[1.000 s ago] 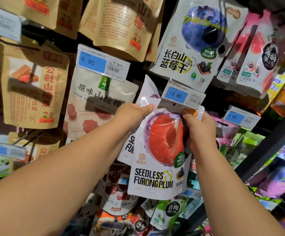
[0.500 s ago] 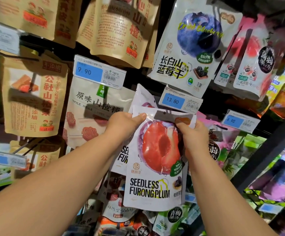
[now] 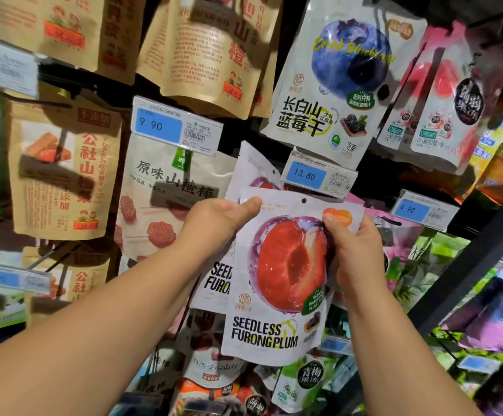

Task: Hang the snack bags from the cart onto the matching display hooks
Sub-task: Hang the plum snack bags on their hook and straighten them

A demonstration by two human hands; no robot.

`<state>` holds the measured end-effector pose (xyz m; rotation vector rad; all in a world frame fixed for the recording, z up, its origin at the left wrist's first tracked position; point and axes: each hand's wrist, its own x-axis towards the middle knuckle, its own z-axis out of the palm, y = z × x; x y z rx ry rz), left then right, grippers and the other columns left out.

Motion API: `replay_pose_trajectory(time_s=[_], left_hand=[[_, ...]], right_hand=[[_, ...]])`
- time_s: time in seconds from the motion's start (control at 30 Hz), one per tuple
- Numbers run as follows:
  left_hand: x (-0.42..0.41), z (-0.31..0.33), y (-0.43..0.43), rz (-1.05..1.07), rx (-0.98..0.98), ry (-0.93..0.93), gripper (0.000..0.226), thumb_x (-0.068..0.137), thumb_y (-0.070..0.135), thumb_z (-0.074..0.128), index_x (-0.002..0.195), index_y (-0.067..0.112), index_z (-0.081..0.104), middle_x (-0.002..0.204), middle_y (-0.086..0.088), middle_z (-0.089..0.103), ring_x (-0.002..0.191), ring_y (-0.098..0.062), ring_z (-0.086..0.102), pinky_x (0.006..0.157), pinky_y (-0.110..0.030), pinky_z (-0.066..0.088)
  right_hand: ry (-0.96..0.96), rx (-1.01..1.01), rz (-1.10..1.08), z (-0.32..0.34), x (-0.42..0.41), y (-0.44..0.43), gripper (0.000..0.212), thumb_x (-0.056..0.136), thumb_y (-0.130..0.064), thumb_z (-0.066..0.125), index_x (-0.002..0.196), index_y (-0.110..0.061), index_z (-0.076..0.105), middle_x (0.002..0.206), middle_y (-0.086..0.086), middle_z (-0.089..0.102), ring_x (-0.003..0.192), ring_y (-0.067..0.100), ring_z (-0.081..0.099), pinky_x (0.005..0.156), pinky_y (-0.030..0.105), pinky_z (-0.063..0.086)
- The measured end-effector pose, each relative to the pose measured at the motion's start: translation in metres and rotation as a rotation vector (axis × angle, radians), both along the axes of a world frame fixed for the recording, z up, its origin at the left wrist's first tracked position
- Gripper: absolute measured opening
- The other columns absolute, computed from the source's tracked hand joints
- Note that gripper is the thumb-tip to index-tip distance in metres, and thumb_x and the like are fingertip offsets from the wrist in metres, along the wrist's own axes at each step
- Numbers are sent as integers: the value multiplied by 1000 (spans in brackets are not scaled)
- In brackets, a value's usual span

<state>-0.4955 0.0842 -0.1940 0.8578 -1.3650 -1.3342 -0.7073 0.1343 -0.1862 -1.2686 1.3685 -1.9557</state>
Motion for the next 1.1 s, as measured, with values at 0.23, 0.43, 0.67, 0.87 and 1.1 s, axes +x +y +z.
replay_pose_trajectory(time_s=[0.23,0.43,0.67,0.87,1.1], left_hand=[[19,-18,7,-154,-80,159,13,86,12,66,89,3,74,85,-12,76,78,-19,71,69,-21,56],[27,-28,7,-210,-110,142,30,82,-5,66,72,23,72,81,11,72,72,-4,64,67,-13,52],[29,-31,11,-351,-77,243,37,78,-6,68,88,22,47,114,-8,59,85,-24,66,72,-33,61],[19,-19,-1,-219,-87,131,84,60,15,89,125,41,41,118,-17,66,104,-34,67,90,-52,53],[-12,21,-6,-234,82,329,31,83,1,68,114,-2,64,100,-21,72,82,-28,71,72,-33,60]], right_hand=[[182,163,-167,-17,0,11,35,80,-53,62,74,-18,68,84,9,73,81,34,68,82,52,53],[354,270,-183,-19,15,8,44,91,-56,54,66,-20,58,58,-11,57,56,6,51,62,30,39],[228,238,-104,-9,23,20,53,88,-46,65,45,-23,46,53,1,48,55,19,45,57,30,35],[32,125,32,-5,17,27,23,92,-21,64,72,-13,56,53,-1,56,47,14,51,53,22,44],[77,88,-43,3,6,26,12,91,-12,64,83,-20,64,65,8,50,49,12,49,53,24,44]])
